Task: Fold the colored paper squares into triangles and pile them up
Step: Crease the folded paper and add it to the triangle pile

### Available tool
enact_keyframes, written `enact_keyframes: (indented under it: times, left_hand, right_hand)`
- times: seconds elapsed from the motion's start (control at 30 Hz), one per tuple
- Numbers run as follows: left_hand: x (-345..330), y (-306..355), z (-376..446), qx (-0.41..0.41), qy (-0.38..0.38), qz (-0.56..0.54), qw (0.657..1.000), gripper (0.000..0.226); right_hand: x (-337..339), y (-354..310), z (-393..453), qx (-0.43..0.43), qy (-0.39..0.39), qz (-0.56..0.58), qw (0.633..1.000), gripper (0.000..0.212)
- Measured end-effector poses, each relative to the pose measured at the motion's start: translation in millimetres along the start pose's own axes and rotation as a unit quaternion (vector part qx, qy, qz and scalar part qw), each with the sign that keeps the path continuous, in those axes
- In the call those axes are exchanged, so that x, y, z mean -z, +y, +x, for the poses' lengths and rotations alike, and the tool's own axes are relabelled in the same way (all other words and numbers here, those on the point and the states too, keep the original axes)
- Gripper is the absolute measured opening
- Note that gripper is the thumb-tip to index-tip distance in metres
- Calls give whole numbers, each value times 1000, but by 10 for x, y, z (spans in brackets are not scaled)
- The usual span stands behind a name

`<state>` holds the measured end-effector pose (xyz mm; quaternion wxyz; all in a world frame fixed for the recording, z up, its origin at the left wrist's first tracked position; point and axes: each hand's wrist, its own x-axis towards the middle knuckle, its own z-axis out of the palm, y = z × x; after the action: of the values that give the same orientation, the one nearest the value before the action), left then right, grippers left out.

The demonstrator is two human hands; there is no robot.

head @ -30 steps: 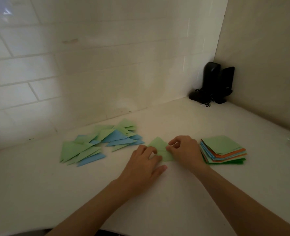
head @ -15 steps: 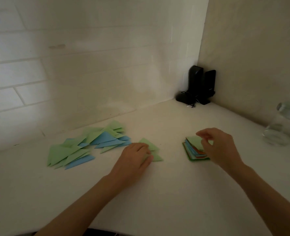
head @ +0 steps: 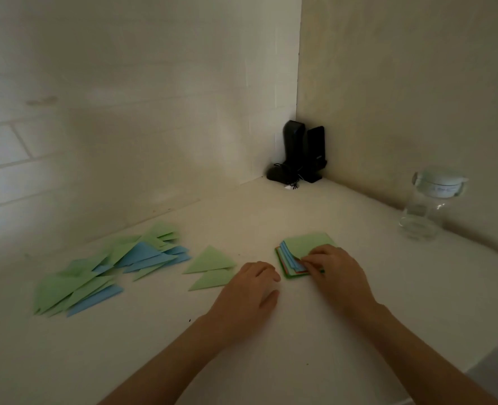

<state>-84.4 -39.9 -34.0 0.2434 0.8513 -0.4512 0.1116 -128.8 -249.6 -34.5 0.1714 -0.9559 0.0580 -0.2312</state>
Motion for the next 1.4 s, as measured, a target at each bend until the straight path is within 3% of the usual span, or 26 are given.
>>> enact_keyframes:
  times: [0.2, 0.5, 0.7, 0.77, 0.87, 1.03, 1.13, 1.23, 1.4]
  left_hand:
    - [24, 2, -58, 12, -2, -15, 1000, 21]
    - [7, 17, -88, 31, 3, -33, 999, 20]
    - [50, 5, -133, 31, -9, -49, 998, 23]
    - [89, -9, -160, 26, 0, -52, 998, 23]
    - [174, -16, -214, 22, 37, -57, 997, 28]
    - [249, 72, -412, 22, 53, -81, 995, 43]
    - [251, 87, -559, 21, 47, -74, 996, 34]
    - [251, 53, -636, 18, 45, -57, 997, 19]
    - [207, 56, -653, 40, 63, -56, 996, 28]
  right_hand:
    - [-10, -115, -25, -45, 53, 11, 998, 1]
    - [7, -168, -52, -42, 72, 15, 996, 15]
    - [182, -162, -54, -100, 65, 95, 988, 28]
    - [307, -182, -68, -83, 102, 63, 989, 23]
    - [401, -356, -188, 13, 156, 32, 987, 16]
    - [117, -645, -549, 74, 68, 51, 994, 14]
    - [-28, -672, -662, 79, 9, 37, 996, 30]
    - [-82, -655, -702, 52, -43, 93, 993, 37]
    - [34, -586, -651, 78, -122, 164, 976, 40]
